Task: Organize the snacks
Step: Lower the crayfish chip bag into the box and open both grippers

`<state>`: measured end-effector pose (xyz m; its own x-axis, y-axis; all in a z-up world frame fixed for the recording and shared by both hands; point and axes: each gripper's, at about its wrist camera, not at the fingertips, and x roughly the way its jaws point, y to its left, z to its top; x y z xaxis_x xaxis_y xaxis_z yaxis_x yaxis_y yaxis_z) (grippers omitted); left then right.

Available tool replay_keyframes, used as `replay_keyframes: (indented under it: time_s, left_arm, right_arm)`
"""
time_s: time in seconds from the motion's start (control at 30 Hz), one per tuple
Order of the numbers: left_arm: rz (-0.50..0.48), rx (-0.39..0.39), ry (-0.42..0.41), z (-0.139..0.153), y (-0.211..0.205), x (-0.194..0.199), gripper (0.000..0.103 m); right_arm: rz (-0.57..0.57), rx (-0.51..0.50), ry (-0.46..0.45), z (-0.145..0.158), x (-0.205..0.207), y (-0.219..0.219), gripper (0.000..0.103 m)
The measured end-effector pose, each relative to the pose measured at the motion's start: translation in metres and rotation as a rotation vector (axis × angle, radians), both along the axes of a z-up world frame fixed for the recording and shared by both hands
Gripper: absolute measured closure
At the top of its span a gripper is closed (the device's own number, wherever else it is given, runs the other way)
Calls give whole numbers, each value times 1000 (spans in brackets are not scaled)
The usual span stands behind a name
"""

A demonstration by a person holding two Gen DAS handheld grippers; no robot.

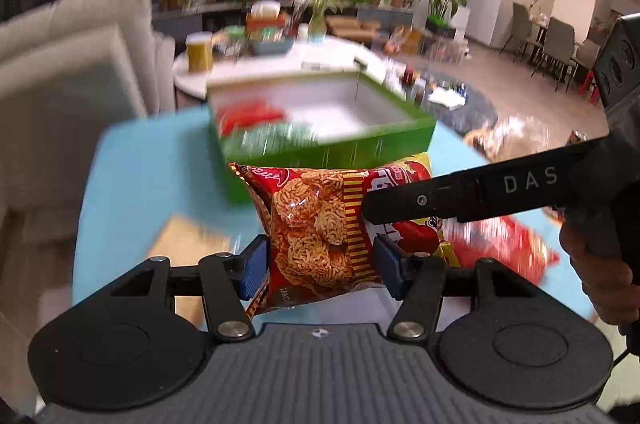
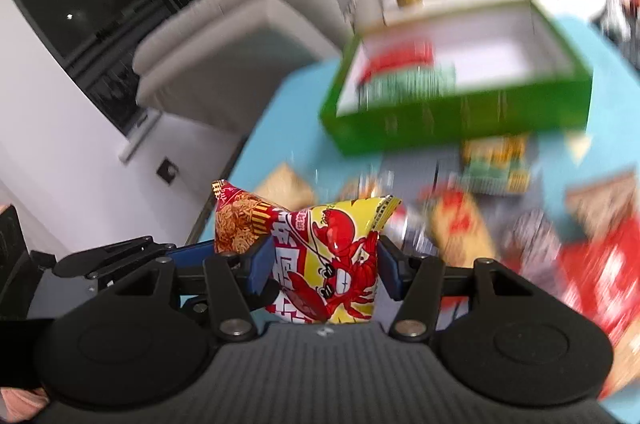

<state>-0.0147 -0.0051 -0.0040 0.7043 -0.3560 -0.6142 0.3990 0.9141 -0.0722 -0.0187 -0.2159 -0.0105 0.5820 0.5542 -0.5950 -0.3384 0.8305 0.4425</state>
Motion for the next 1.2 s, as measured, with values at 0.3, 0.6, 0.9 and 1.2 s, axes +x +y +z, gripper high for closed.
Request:
replay_keyframes:
  time_s: [0.3,0.6,0.9,1.2]
  left_arm:
    - [9,-61,-54,23,-65,90,49]
    - [16,-77,-9,10,-100,157,49]
    - [20,-68,61,-16,-112,186,49]
    - [4,-44,127,-35,-123,204,50]
  right_arm:
    - [-97,-67,-147,31,70,-41,48]
    - [-127,-93,-144,22,135,-69,47]
    - [-127,-105,-101,1,169,-80,47]
    - [-146,-141,-74,-18,182,-85,46]
